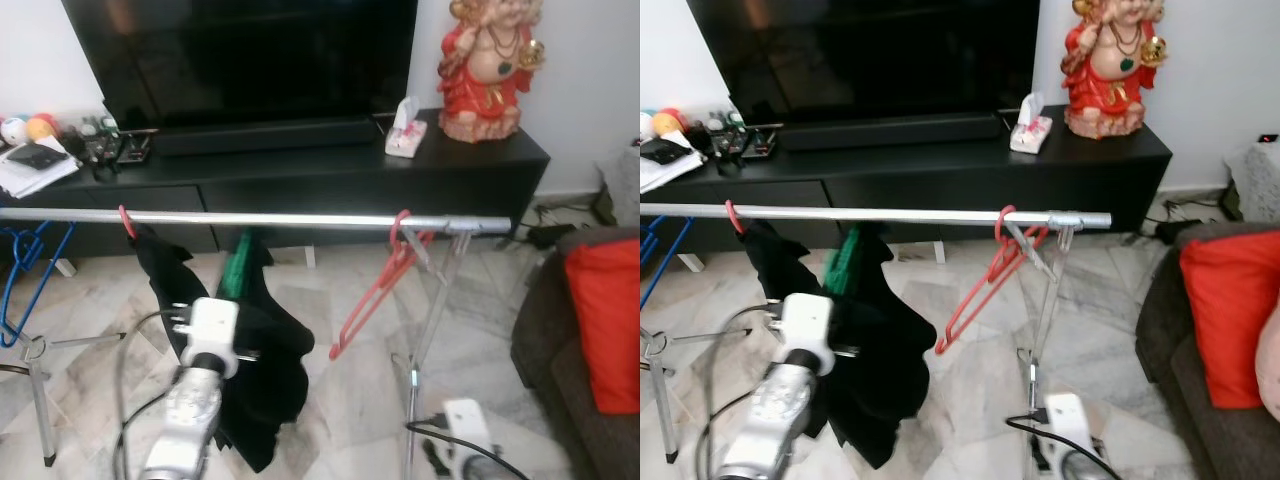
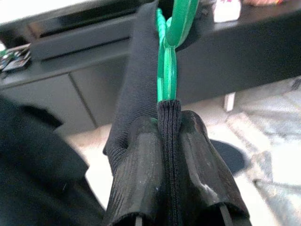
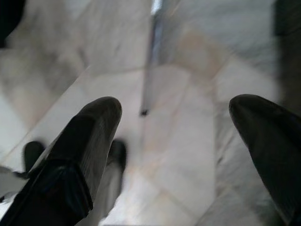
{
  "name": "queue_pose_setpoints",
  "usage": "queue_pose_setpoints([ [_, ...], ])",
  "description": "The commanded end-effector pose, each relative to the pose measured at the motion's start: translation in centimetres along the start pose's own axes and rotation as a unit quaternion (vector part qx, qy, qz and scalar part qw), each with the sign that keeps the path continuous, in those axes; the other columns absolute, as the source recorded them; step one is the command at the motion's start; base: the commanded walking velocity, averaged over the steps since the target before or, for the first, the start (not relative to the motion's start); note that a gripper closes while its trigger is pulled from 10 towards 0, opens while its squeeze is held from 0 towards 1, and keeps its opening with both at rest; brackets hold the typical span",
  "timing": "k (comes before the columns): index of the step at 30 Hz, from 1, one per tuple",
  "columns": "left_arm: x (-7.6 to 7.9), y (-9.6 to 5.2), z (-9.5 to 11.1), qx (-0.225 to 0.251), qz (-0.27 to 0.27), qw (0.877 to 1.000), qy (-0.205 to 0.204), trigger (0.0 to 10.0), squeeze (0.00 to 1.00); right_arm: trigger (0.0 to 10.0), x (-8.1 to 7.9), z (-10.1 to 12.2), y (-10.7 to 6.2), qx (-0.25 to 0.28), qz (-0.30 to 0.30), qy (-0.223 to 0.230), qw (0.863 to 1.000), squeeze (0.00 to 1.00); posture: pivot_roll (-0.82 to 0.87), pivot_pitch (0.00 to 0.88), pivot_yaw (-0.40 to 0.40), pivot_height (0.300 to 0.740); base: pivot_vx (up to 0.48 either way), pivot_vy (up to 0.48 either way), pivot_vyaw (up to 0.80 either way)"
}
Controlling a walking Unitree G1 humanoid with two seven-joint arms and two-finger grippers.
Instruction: Hang hanger
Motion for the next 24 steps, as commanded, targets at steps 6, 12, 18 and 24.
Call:
queue_pose_setpoints([
  [6,-1.4,0.0,1.0,0.014,0.006,1.0,-0.012,10.0,0.0,10.0,-1.3,1.0,0.1,0.012,0.016,0.002,1.0,0.0,-0.13,0.0,0.02,0.74,0.0,0.0,0.0],
  [12,-1.7,0.9,1.0,0.002,0.008,1.0,-0.027,10.0,0.0,10.0,-1.4,1.0,0.1,0.012,0.017,0.002,1.0,0.0,-0.13,0.0,0.026,0.74,0.0,0.0,0.0],
  [18,-1.7,2.1,0.8,-0.01,0.011,0.998,-0.054,10.0,0.0,10.0,-1.4,1.0,0.1,0.012,0.017,0.001,1.0,0.0,-0.14,0.0,0.027,0.74,0.0,0.0,0.0],
  [24,-1.0,4.5,-0.3,-0.082,-0.013,0.995,-0.049,10.0,0.0,10.0,-1.6,1.1,0.2,0.013,0.018,0.005,1.0,0.0,-0.15,0.0,0.042,0.74,0.0,0.0,0.0],
])
Point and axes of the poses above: a point about 5 cm out from each wrist's last joint towards the gripper, its own y axis pointing out of the wrist towards the gripper, its own z axis along the axis of the wrist's last joint, x = y × z, the point moved 6 cm from there along y, pointing out of the wrist towards the gripper, and after that the axes turned 7 degrees about -y, right-handed, at the moved point
